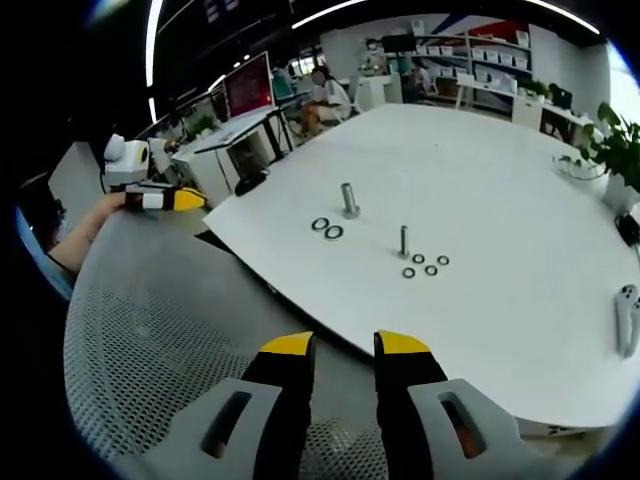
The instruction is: Place the washer onto the threaded stud by aligning its center hole with the stud, sliding it down to the base, and recovering from edge contact or off-axis alignment until the washer reaches the visible bottom stop.
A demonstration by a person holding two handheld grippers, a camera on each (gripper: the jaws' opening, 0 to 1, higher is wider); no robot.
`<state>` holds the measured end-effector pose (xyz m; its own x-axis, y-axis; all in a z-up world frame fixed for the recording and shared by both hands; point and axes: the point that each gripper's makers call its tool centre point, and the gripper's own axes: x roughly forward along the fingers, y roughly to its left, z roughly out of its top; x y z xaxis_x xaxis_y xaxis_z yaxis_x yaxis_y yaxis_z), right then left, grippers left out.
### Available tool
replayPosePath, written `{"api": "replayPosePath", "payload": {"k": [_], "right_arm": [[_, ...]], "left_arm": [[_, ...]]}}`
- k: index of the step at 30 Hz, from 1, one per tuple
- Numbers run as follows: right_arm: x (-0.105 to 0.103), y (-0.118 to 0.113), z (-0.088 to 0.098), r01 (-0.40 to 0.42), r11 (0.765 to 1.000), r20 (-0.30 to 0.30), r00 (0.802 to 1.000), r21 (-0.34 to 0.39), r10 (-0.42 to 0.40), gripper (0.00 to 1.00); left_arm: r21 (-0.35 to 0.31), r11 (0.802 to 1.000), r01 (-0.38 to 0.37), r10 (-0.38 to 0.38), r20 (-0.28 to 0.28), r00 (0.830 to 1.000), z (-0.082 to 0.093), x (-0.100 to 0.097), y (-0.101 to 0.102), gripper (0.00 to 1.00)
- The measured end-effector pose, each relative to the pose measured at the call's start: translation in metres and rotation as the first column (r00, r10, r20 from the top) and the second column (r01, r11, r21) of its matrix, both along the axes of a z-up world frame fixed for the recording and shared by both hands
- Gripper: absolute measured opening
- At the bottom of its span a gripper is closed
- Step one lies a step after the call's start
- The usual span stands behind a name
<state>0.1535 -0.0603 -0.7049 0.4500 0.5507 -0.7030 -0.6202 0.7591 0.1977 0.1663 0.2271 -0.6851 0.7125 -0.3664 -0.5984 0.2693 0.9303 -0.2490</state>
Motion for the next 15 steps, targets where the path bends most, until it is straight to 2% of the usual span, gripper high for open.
{"api": "replayPosePath", "payload": {"k": [15], "right_arm": [[-0.0030,-0.0013,-0.0042,-0.005,1.000,-0.027,1.000,-0.025,0.005,0.25]], "left_arm": [[-0.009,1.000,0.002,-0.002,0.015,1.000,0.0022,0.0016,-0.0007,0.09]]}}
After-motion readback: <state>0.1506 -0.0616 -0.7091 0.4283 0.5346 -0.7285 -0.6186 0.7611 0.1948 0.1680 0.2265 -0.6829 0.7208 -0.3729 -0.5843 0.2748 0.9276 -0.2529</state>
